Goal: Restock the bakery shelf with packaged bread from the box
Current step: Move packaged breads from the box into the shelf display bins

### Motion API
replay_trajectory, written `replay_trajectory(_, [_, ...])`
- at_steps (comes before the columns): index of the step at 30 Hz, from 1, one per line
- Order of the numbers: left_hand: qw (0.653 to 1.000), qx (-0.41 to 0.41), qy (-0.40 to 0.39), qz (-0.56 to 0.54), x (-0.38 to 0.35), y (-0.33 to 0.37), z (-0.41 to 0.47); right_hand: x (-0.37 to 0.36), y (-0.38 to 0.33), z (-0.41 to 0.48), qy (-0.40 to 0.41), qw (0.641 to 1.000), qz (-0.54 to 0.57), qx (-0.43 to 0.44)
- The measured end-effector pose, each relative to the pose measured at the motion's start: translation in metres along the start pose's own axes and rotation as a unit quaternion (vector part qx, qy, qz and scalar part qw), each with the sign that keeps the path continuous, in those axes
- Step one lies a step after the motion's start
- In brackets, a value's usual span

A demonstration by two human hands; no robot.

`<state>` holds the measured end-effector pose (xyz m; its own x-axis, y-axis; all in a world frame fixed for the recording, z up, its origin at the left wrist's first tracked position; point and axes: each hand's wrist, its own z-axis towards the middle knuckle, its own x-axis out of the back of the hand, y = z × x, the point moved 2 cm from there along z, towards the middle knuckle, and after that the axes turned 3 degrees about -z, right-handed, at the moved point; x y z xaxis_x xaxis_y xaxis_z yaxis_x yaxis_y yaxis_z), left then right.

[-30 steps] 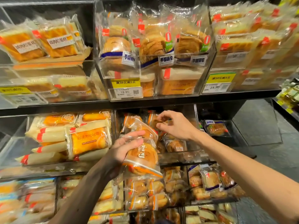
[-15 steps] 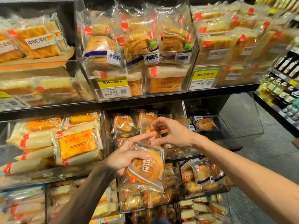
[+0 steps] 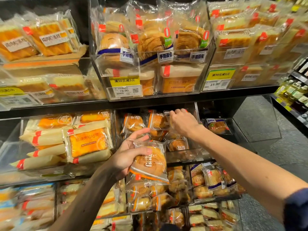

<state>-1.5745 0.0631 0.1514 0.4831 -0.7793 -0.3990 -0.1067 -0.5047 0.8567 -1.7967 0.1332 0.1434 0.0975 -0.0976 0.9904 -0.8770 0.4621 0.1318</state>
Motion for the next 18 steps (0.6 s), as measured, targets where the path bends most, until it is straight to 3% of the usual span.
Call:
replay_trajectory(3, [1.0, -0.014, 0.009, 0.015, 0.007, 0.001, -0.006, -0.013, -0.001, 0.02, -0.033, 0.999, -0.009, -0.008])
replay_trajectory(7, [0.999, -0.032, 0.037, 0.024, 0.015, 0.005, -0.013, -0.023, 0.006, 0.034, -0.069, 0.995, 0.068, -0.034])
replay_trajectory(12, [0.995, -0.044, 0.09, 0.01, 0.02, 0.004, -0.019, -0.041, 0.014, 0.036, -0.023, 0.997, 0.03, -0.062])
replay_trajectory(18, [0.984, -0.068, 0.164, 0.003, 0.028, 0.016, -0.03, -0.038, 0.013, 0.029, 0.007, 0.993, 0.091, -0.081])
